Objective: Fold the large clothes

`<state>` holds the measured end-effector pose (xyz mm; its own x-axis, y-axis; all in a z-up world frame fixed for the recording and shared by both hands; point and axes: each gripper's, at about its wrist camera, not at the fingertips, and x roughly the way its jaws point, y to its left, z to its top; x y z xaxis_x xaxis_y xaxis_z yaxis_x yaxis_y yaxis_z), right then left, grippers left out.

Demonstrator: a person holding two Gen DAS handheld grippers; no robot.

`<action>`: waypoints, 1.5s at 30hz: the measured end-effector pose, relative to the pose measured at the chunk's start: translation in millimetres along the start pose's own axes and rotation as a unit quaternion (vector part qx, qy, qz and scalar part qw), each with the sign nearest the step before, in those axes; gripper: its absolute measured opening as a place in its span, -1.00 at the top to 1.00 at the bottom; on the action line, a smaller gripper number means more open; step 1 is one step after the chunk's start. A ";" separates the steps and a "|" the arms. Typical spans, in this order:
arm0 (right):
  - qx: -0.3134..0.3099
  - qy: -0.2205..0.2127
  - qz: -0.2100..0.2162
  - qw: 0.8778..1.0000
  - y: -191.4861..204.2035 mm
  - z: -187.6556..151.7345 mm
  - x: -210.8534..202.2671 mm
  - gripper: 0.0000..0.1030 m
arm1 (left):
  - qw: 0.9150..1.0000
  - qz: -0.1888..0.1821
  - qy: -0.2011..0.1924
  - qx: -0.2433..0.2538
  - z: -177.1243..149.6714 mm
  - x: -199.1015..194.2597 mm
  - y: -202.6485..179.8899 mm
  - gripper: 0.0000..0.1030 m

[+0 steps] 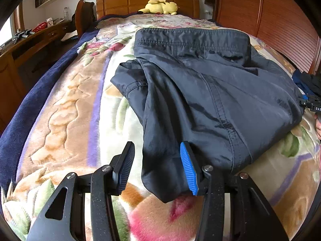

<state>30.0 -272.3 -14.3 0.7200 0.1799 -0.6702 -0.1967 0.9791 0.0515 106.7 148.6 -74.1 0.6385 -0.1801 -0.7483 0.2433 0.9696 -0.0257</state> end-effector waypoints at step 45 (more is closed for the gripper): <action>-0.061 -0.057 0.011 0.996 35.9 -37.8 -89.6 0.87 | 0.996 -0.016 -0.081 0.032 -64.2 -114.4 -18.0 0.93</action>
<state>-66.7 -256.9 19.7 0.7840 0.2166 -0.5818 -0.2866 0.9576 -0.0297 -17.5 162.3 -30.6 0.7375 -0.2398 -0.6313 0.3080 0.9514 -0.0015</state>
